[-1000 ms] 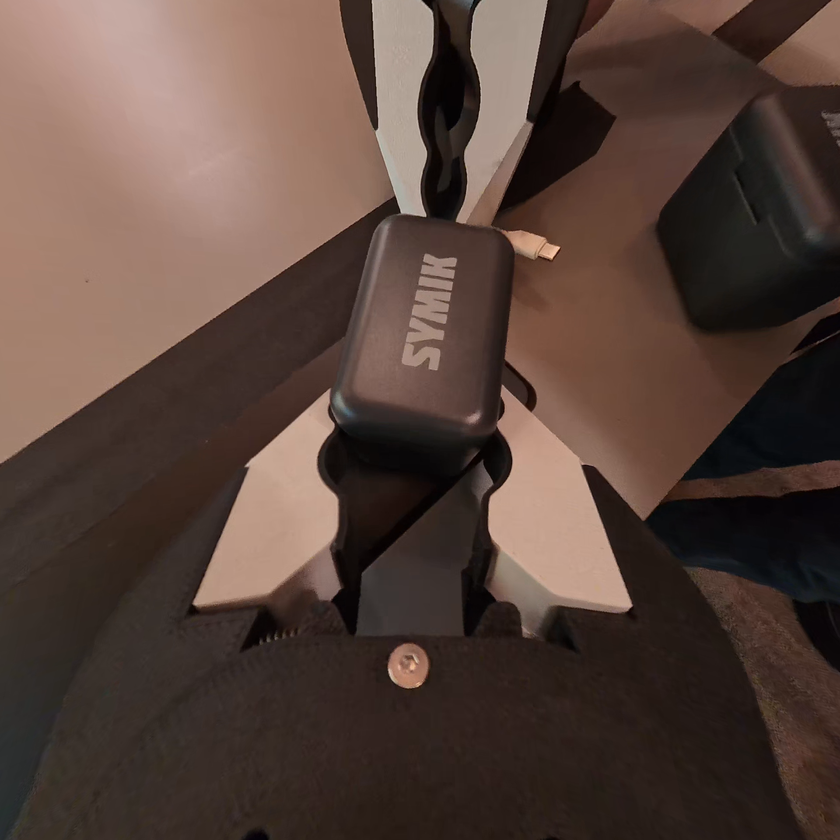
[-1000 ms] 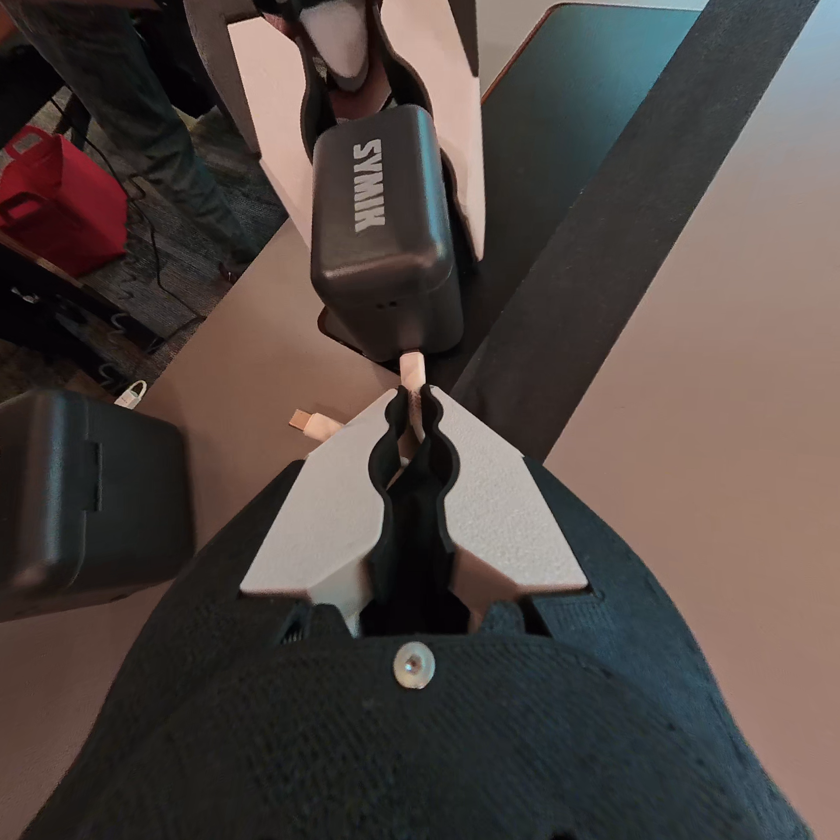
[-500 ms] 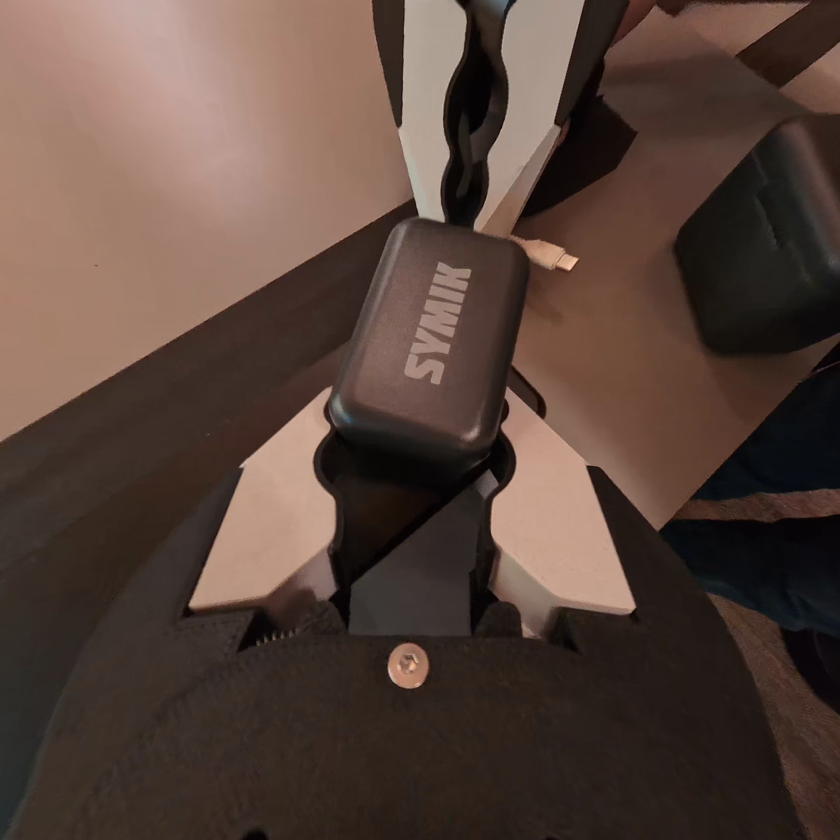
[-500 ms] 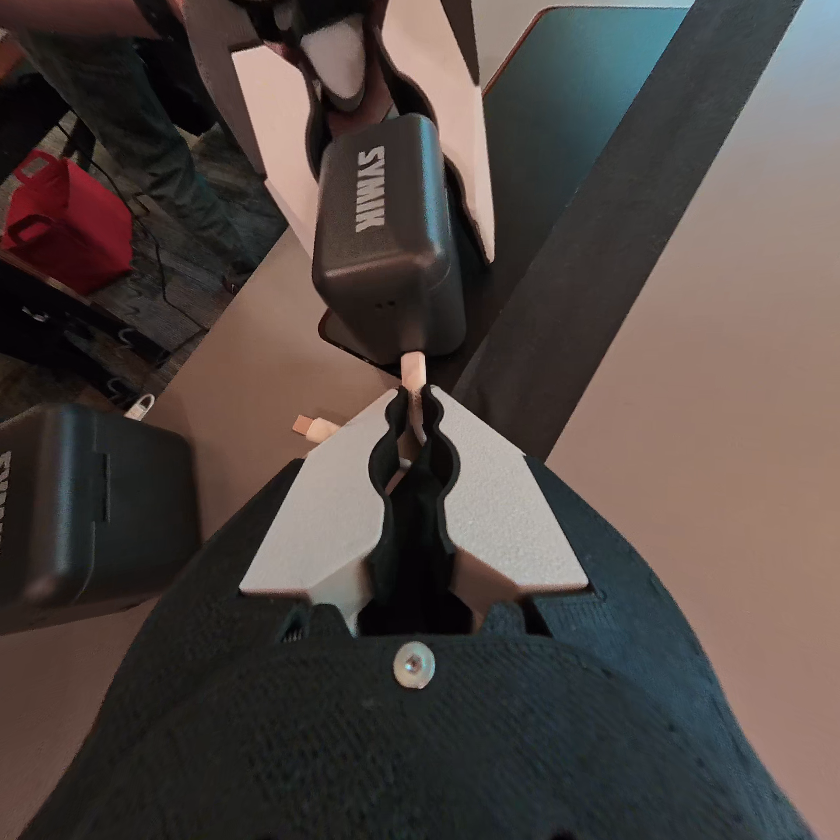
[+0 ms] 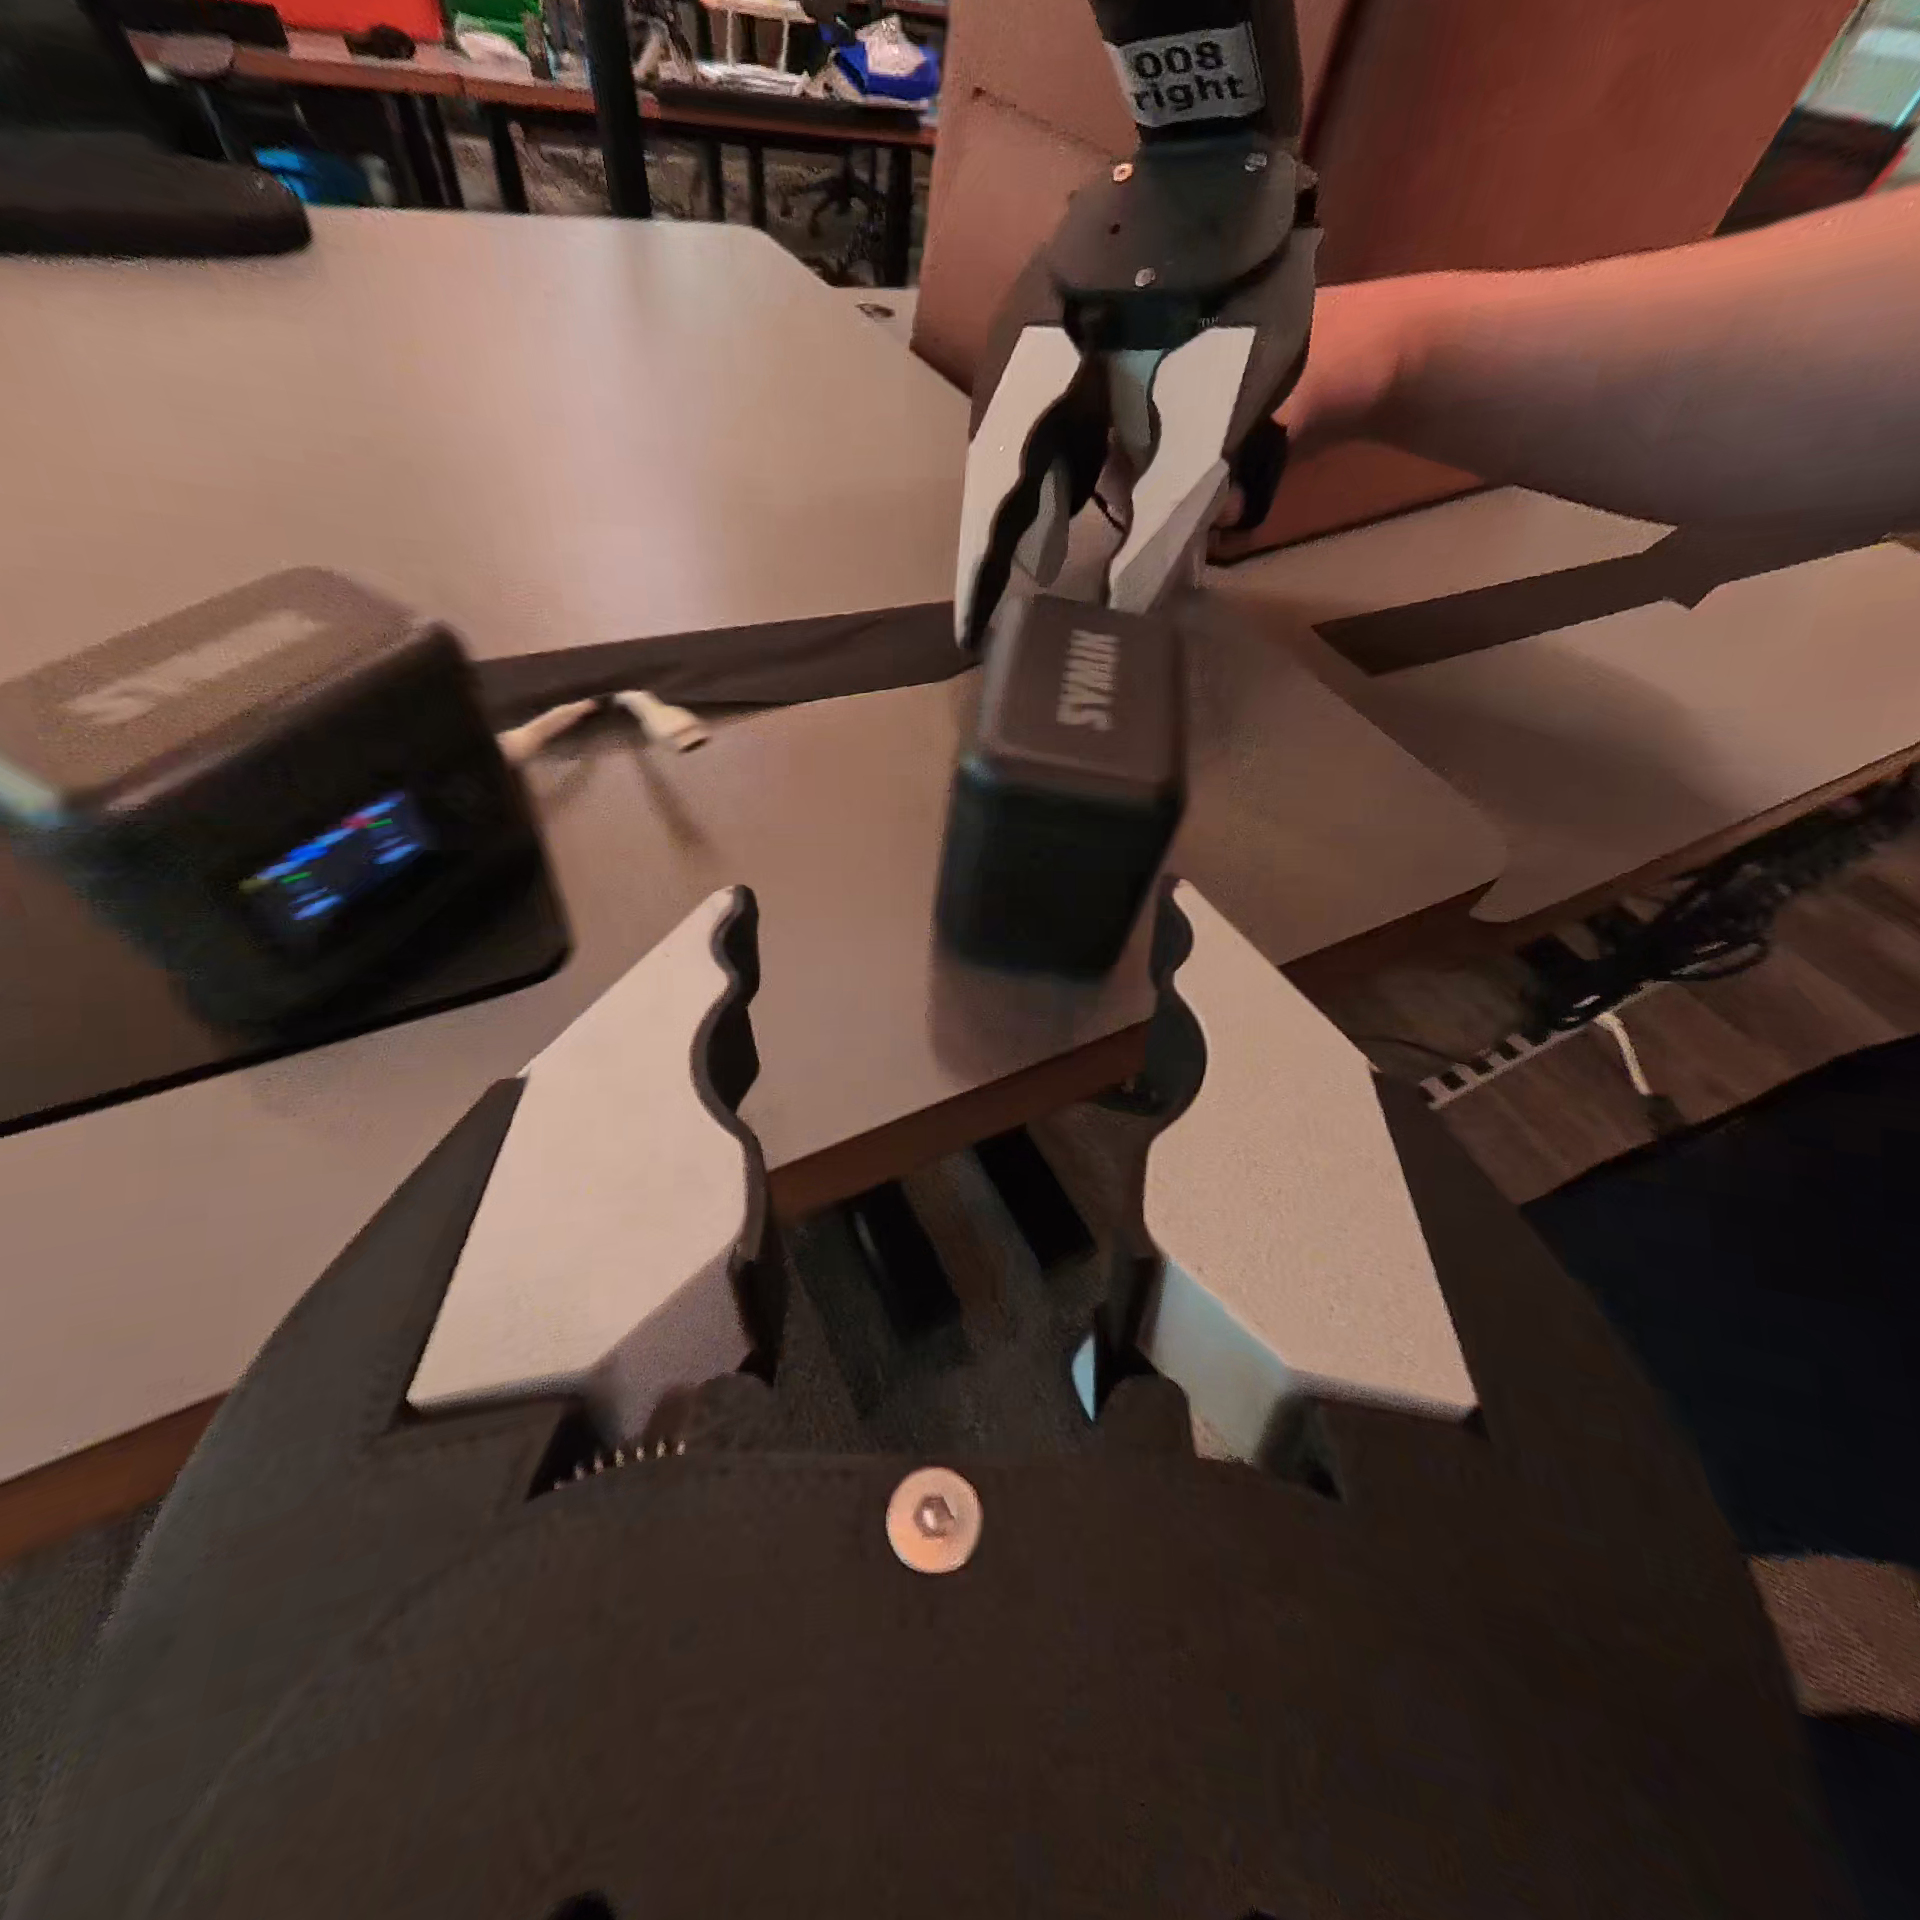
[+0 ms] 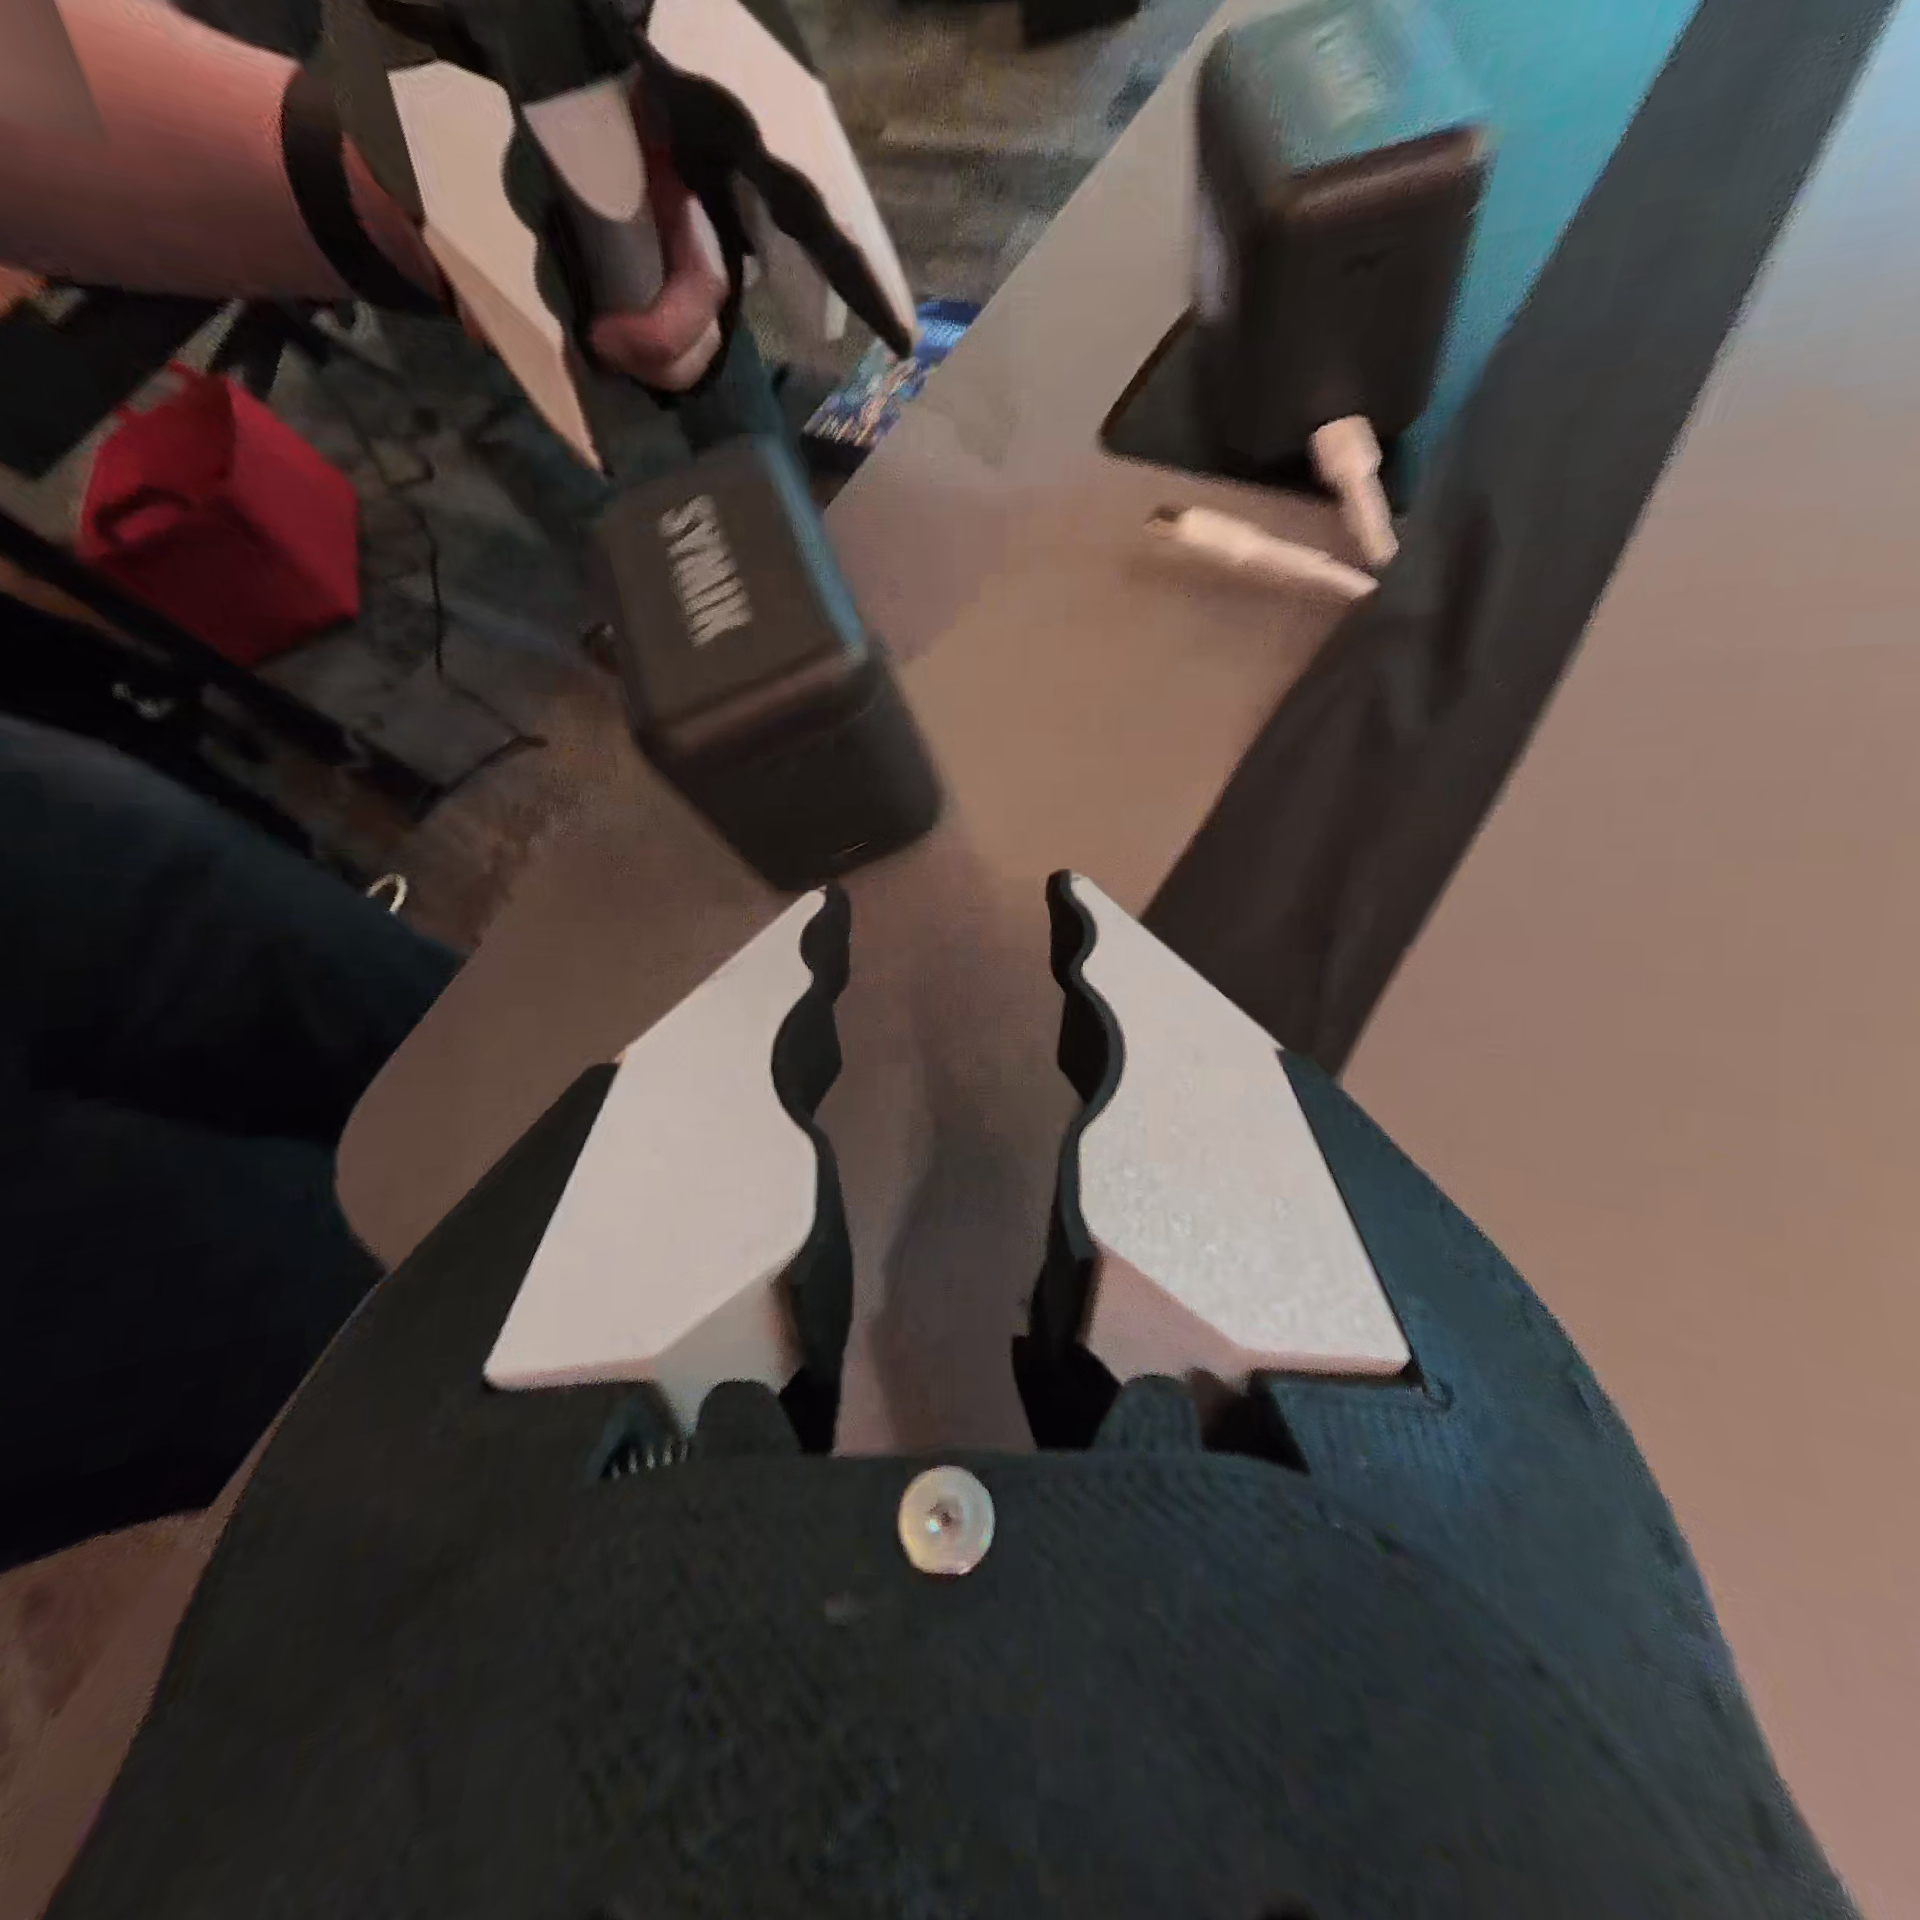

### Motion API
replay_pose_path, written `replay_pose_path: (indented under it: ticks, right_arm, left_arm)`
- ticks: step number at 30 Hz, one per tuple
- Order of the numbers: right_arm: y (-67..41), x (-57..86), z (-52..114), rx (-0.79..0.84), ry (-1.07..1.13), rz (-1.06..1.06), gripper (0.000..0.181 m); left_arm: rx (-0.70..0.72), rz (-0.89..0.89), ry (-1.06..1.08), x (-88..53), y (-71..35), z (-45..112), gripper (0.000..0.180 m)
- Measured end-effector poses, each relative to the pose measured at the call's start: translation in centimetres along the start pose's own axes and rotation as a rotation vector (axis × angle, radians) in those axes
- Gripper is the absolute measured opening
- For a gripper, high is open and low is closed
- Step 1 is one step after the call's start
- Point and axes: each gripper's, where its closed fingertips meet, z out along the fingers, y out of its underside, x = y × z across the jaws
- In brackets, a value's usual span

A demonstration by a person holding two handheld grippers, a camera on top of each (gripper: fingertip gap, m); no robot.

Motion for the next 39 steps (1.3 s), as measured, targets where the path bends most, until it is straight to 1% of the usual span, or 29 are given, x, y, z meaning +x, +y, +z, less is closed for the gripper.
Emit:
replay_pose_path:
  ticks: [2,4,6,7,8,10,13,14,16,17,18,19,20,21,26,27,28,29,30,32,35,39]
  right_arm:
    - [0.2,-1.5,0.6,0.004,-0.029,-0.036,0.046]
    - [-0.5,-2.6,1.3,0.038,-0.072,-0.067,0.052]
    - [-0.6,-2.8,2.2,0.025,-0.086,-0.117,0.053]
    - [-0.5,-2.5,2.5,0.006,-0.085,-0.144,0.053]
    - [-0.4,-2.5,2.7,-0.011,-0.108,-0.157,0.049]
    - [-0.4,-2.4,2.6,-0.019,-0.143,-0.155,0.045]
    - [0.2,-1.9,1.8,-0.077,-0.162,-0.154,0.038]
    - [0.3,-1.8,1.6,-0.094,-0.168,-0.144,0.035]
    - [0.5,-1.8,1.5,-0.126,-0.185,-0.123,0.033]
    - [0.6,-1.8,1.5,-0.141,-0.194,-0.115,0.033]
    - [0.7,-1.7,1.6,-0.153,-0.206,-0.116,0.033]
    - [0.8,-1.6,1.6,-0.172,-0.218,-0.118,0.035]
    - [1.2,-1.2,1.7,-0.214,-0.211,-0.120,0.035]
    - [1.3,-0.8,1.8,-0.244,-0.206,-0.140,0.031]
    - [0.7,0.3,2.4,-0.318,-0.200,-0.210,0.035]
    - [0.5,0.2,2.5,-0.322,-0.200,-0.225,0.035]
    - [0.3,0.2,2.7,-0.323,-0.200,-0.244,0.033]
    - [0.3,0.2,2.9,-0.326,-0.194,-0.272,0.031]
    - [0.5,0.3,3.2,-0.332,-0.190,-0.301,0.027]
    - [0.2,0.6,3.6,-0.314,-0.169,-0.331,0.020]
    - [0.0,0.9,3.6,-0.349,-0.184,-0.307,0.025]
    - [-0.1,2.8,2.5,-0.459,-0.138,-0.351,0.031]
  left_arm:
    - [-0.002,0.044,-0.016,1.7,0.4,2.0,0.078]
    - [0.000,0.045,-0.018,2.0,0.2,3.4,0.078]
    - [-0.009,0.021,-0.007,2.3,-0.1,4.1,0.074]
    - [-0.026,0.028,-0.013,2.3,0.0,4.4,0.068]
    - [-0.046,0.040,-0.018,2.5,0.3,4.8,0.060]
    - [-0.057,0.045,-0.056,2.6,0.5,5.5,0.056]
    - [-0.050,0.008,-0.150,2.6,0.2,6.2,0.057]
    - [-0.042,-0.015,-0.195,2.6,0.1,6.5,0.059]
    - [-0.020,-0.092,-0.256,2.8,-0.1,6.9,0.070]
    - [-0.011,-0.133,-0.285,2.8,-0.2,7.1,0.072]
    - [-0.006,-0.164,-0.319,2.7,-0.3,7.1,0.069]
    - [-0.006,-0.174,-0.352,2.6,-0.3,7.1,0.062]
    - [-0.004,-0.173,-0.380,2.5,-0.2,7.0,0.062]
    - [0.002,-0.180,-0.407,2.5,-0.2,6.9,0.062]
    - [0.065,-0.214,-0.496,2.6,-0.2,6.3,0.063]
    - [0.082,-0.222,-0.504,2.6,-0.3,6.2,0.068]
    - [0.095,-0.234,-0.507,2.8,-0.3,6.3,0.074]
    - [0.099,-0.248,-0.512,2.9,-0.4,6.4,0.073]
    - [0.093,-0.253,-0.524,2.8,-0.3,6.4,0.065]
    - [0.061,-0.253,-0.534,2.7,-0.2,6.2,0.064]
    - [0.031,-0.254,-0.558,2.6,0.0,6.0,0.063]
    - [0.071,-0.255,-0.588,2.5,0.0,6.0,0.064]
